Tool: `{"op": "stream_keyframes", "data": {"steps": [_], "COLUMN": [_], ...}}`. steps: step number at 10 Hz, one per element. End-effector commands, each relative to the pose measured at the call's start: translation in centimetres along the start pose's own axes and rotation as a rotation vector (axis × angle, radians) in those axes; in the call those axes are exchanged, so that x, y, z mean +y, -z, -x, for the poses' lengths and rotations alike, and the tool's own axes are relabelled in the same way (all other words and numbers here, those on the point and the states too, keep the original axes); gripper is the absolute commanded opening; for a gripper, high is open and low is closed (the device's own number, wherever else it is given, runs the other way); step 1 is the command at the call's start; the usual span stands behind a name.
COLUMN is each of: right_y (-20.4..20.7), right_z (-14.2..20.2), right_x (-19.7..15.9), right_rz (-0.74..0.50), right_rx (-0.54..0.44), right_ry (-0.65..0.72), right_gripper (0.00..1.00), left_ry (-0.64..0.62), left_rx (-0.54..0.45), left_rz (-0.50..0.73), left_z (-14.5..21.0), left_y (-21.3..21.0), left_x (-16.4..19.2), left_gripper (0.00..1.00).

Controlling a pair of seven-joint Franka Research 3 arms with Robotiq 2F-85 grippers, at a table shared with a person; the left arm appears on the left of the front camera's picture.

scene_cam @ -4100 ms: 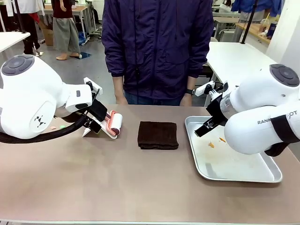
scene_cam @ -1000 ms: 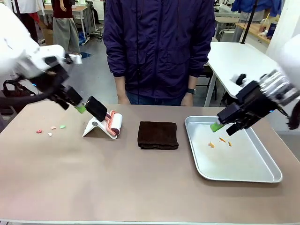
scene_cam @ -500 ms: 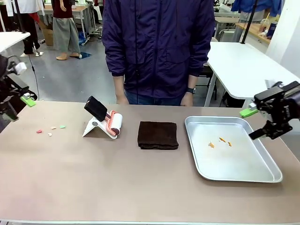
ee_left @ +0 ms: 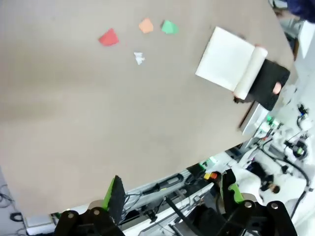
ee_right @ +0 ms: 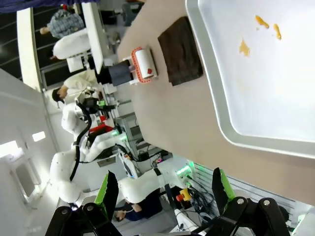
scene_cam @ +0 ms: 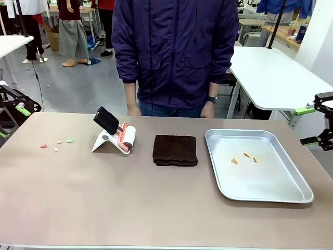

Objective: Clean the surface of the table.
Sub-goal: Hold the Lint Roller with your left hand and the towel with your right hand.

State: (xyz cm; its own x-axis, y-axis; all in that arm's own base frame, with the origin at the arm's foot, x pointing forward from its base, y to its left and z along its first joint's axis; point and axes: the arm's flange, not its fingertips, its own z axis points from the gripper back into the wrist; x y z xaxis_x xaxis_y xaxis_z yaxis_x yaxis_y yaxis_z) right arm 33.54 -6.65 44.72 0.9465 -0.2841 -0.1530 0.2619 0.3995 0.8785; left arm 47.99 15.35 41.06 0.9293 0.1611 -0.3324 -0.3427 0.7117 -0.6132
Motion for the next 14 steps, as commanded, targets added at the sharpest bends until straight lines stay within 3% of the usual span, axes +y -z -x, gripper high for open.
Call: {"op": "stream_keyframes", "data": {"steps": [1,10,12,14], "right_y": [1.3,1.6,-2.3,-6.5], "right_z": [0.5,0.5,1.4,2.5], "right_x": [0.5,0.6,0.6,0.2], "right_rz": [0.029,0.022,-0.136,-0.274], "right_rx": [0.068,0.057,0.062,0.094], "right_ry": [-0.021,-0.012,0.021,0.057], "right_gripper": [1.00,1.00,1.00,1.00], "left_ry": [0.061,0.044,0.263,0.368], "left_rx": [0.026,0.017,0.077,0.120], "left_rz": [-0.023,-0.017,0.308,0.497], "left_z": [0.6,0.2,4.0,6.3], "left_y": [0.1,0.2,-2.3,-3.6], "left_x": [-0.3,-0.3,-1.2,-1.4], "left_gripper": [1.00,1.00,1.00,1.00]}}
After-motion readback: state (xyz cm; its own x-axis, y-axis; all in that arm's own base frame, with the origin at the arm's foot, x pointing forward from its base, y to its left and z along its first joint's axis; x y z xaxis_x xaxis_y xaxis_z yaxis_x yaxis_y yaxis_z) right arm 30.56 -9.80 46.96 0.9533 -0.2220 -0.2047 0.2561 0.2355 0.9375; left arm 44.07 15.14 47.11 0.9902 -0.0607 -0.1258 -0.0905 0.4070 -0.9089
